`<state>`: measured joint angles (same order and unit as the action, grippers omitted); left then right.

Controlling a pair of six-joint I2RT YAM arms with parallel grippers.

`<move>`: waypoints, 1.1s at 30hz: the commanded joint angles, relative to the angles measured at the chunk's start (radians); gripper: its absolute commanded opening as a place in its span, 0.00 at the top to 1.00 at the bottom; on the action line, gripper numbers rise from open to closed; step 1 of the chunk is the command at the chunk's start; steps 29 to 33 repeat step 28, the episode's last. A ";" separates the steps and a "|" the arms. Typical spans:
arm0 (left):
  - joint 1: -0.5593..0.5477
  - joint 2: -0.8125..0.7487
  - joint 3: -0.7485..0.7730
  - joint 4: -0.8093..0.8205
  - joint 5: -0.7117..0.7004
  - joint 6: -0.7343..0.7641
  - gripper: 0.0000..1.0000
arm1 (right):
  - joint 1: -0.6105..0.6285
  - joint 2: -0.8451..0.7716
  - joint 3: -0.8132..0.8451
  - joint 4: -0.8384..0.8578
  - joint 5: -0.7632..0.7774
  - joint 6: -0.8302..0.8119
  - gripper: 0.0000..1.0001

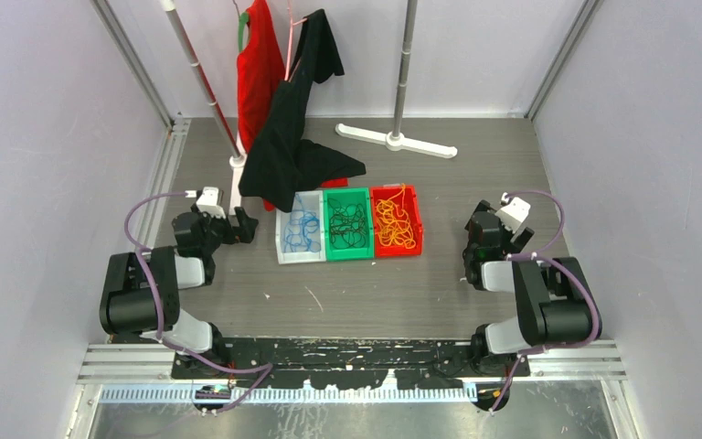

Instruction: Untangle the cables

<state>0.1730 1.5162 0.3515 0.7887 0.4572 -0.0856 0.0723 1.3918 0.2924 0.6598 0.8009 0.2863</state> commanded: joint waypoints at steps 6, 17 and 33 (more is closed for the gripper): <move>-0.133 0.001 -0.013 0.138 -0.181 0.104 0.01 | -0.022 0.169 0.040 0.330 -0.324 -0.126 0.00; -0.132 0.030 0.002 0.150 -0.180 0.090 0.01 | -0.025 0.154 0.039 0.308 -0.342 -0.126 0.00; -0.132 0.032 0.001 0.155 -0.181 0.089 0.01 | -0.041 0.152 0.045 0.289 -0.378 -0.120 0.00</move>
